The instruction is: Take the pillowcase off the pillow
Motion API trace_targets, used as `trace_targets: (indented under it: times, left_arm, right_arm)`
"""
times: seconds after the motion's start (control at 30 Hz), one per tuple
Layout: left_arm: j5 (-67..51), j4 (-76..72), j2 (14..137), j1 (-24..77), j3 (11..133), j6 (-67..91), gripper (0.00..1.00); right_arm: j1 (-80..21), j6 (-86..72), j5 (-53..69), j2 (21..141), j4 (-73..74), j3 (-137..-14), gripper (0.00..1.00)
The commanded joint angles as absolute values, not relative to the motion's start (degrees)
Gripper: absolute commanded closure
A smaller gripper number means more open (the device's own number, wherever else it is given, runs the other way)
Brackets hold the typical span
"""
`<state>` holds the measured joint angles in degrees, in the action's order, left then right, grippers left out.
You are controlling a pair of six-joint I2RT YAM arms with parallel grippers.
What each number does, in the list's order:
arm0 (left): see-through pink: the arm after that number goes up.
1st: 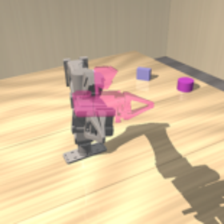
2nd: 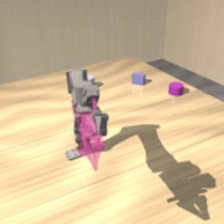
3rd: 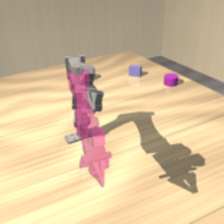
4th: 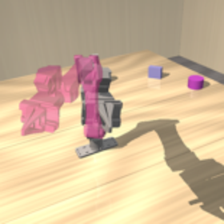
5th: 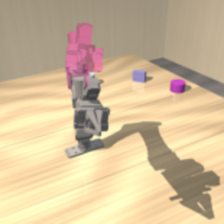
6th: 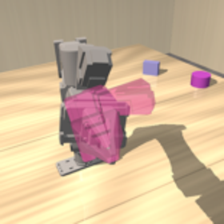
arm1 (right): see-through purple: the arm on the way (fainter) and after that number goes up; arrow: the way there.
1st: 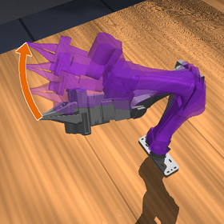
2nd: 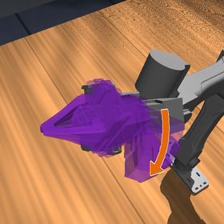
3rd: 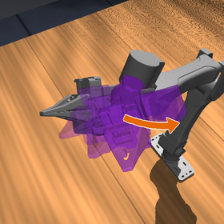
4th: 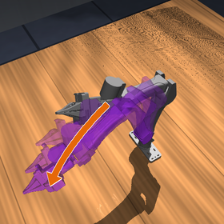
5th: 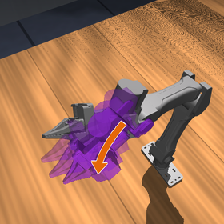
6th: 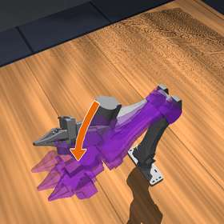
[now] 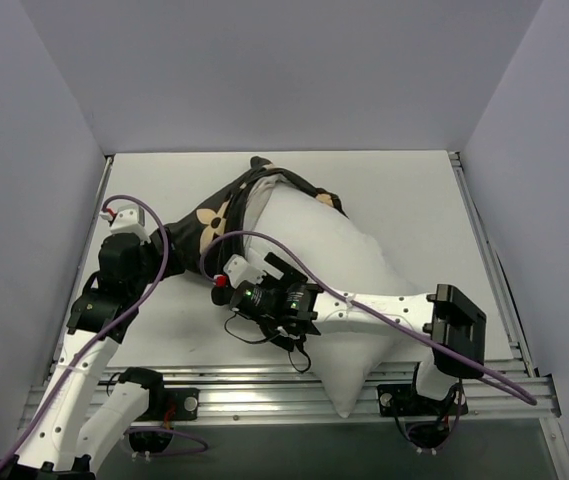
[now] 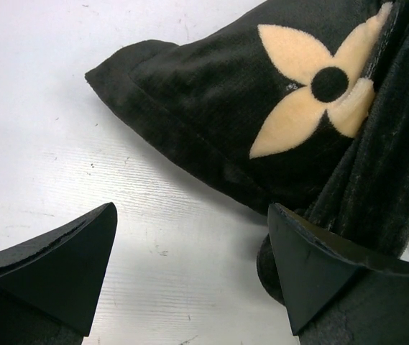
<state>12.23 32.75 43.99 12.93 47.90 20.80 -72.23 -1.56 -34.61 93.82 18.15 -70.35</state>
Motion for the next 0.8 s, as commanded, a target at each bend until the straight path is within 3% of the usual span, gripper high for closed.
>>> trace_targets:
  times: [0.0,0.07,0.17,0.2,0.3,0.53,0.77]
  left_arm:
    - [12.0,31.6,43.9,12.4,47.8,21.1,0.06]
    - [11.2,31.5,44.5,12.5,47.6,20.9,0.06]
    - [10.1,31.4,45.6,12.3,47.7,20.7,0.06]
    - [9.2,31.3,45.9,12.2,47.6,20.7,0.06]
    - [5.6,30.2,47.0,12.1,47.5,20.5,0.06]
    - [-10.3,21.5,50.1,12.3,45.4,24.2,0.06]
    - [-10.8,15.4,55.8,17.4,45.3,29.4,0.06]
  right_arm:
    - [-69.3,-1.8,-40.9,97.0,18.9,-67.9,0.0]
    - [-67.9,-1.8,-40.7,98.7,18.1,-67.3,0.0]
    - [-66.0,-1.5,-37.2,99.3,14.3,-65.9,0.14]
    - [-64.7,-1.4,-36.0,99.1,13.4,-65.3,0.43]
    - [-62.2,-1.3,-31.7,97.3,9.6,-64.3,1.0]
    - [-60.1,-0.6,-23.6,90.4,3.9,-63.5,1.0]
    - [-58.3,-0.6,-20.3,84.3,1.7,-62.6,1.0]
